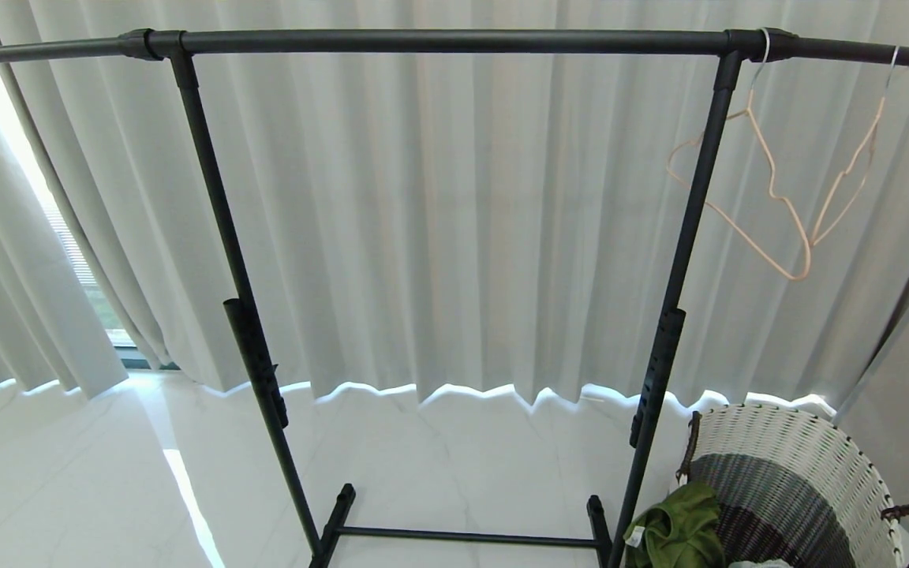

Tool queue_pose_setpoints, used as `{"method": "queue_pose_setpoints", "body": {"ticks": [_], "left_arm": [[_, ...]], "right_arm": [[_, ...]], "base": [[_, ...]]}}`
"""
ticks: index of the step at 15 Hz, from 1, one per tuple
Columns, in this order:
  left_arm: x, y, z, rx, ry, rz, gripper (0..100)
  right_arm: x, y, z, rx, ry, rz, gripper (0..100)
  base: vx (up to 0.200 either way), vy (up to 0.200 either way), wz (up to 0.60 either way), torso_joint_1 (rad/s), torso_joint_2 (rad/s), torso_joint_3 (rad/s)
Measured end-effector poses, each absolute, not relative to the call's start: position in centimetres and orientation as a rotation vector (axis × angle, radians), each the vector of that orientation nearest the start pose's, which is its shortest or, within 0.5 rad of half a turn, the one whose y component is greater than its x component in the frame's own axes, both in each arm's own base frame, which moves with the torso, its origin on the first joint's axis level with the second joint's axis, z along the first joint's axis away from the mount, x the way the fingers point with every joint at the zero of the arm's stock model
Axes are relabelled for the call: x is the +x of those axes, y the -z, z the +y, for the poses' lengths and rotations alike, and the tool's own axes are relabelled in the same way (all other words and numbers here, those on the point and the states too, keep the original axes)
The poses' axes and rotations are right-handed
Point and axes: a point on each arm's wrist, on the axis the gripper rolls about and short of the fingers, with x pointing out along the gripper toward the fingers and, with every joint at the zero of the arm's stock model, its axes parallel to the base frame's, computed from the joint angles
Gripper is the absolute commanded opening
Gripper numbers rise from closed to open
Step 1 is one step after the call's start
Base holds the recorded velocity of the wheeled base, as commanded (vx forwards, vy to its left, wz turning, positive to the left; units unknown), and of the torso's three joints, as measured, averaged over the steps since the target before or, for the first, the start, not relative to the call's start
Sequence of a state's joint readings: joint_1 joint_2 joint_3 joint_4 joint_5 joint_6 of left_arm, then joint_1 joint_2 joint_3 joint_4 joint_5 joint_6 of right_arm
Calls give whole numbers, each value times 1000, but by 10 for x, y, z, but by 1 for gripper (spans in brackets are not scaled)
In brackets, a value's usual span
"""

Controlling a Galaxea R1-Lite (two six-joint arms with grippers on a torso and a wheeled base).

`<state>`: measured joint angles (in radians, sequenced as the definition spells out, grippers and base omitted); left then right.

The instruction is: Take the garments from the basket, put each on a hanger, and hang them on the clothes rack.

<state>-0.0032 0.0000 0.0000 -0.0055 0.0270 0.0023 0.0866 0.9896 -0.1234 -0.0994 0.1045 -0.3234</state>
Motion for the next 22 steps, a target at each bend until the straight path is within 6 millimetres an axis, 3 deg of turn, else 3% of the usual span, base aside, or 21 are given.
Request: {"method": "queue_pose_setpoints", "body": {"ticks": [4,12,14,19,20,22], "left_arm": [[-23,-76,1,2,-23,-6,100],[-23,-76,1,1,-23,-6,100],[-23,-76,1,2,-23,-6,100],[-23,-76,1,2,-23,-6,100],[-23,-76,1,2,-23,-6,100],[-23,-76,1,2,-24,-6,100]], "right_arm": [[121,-69,8,-345,-273,906,100],[197,-21,6,-408,-258,979,100],[209,-13,6,-423,-231,1010,100],[214,1,6,-424,-231,1066,100],[214,2,6,-422,-231,1072,0],[213,4,6,-418,-230,1080,0]], "base": [[0,0,0,0,0,0],[0,0,0,0,0,0],[0,0,0,0,0,0],[0,0,0,0,0,0],[0,0,0,0,0,0],[0,0,0,0,0,0]]}}
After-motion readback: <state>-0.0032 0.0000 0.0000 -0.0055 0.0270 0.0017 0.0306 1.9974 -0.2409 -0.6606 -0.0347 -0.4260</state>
